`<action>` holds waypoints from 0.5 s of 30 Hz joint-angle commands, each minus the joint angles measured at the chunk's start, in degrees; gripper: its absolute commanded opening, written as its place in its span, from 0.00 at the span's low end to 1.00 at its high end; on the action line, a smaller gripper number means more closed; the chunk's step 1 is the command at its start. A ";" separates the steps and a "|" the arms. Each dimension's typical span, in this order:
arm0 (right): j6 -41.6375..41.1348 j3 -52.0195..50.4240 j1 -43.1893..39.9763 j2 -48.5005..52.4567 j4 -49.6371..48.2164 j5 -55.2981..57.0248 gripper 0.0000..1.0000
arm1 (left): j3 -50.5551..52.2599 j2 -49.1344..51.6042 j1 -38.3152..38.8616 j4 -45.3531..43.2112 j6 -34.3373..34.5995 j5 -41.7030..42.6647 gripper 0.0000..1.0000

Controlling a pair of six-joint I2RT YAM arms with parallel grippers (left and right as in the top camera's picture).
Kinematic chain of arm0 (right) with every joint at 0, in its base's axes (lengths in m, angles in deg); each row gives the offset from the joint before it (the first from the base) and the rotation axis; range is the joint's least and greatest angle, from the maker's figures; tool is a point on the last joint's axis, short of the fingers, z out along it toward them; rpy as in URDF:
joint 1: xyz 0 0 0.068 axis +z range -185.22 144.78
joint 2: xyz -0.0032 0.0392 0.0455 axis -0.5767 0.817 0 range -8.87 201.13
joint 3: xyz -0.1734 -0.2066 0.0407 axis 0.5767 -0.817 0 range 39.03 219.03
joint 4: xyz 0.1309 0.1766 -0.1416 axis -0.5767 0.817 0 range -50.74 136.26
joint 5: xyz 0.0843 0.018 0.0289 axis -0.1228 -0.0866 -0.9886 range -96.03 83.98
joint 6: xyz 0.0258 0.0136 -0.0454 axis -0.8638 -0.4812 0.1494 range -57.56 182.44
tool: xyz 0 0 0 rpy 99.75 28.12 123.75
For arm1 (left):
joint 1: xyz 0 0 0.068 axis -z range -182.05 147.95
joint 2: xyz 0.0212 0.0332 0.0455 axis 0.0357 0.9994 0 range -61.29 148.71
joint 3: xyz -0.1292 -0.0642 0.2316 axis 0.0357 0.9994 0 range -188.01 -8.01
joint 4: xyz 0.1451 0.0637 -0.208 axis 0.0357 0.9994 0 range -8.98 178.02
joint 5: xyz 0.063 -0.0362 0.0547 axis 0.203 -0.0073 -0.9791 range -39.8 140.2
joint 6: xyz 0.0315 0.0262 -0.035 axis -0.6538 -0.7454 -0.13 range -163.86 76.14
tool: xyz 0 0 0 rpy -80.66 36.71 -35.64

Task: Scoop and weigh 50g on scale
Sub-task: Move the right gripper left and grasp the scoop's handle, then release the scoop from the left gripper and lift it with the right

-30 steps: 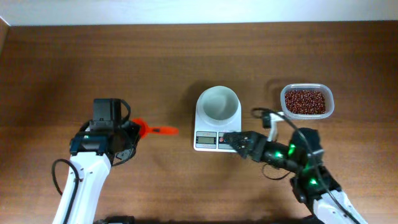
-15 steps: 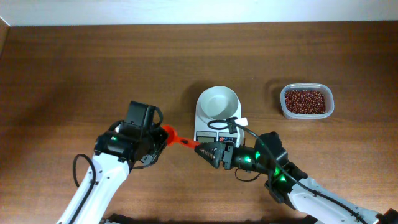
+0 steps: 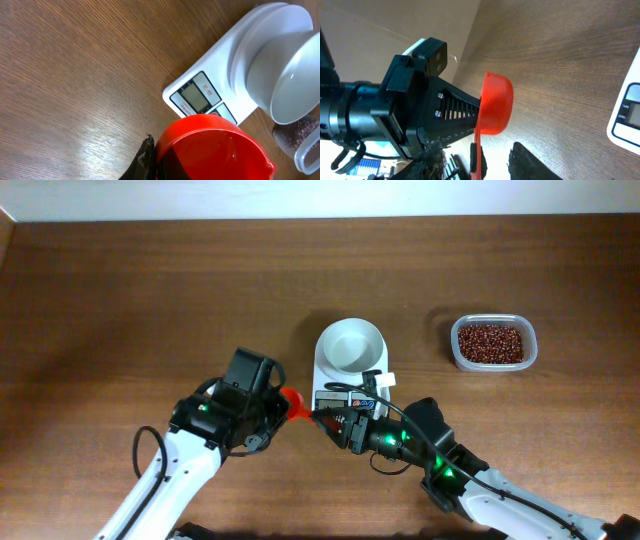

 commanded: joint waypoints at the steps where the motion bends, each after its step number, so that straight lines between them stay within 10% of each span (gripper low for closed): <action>1: 0.59 0.61 0.48 0.24 -0.35 0.66 0.40 | 0.11 -0.48 1.33 -0.50 2.23 -0.85 0.00; 15: 0.37 0.61 1.90 0.24 -0.37 -0.20 0.26 | 0.11 -0.48 1.53 -0.83 2.03 -0.85 0.00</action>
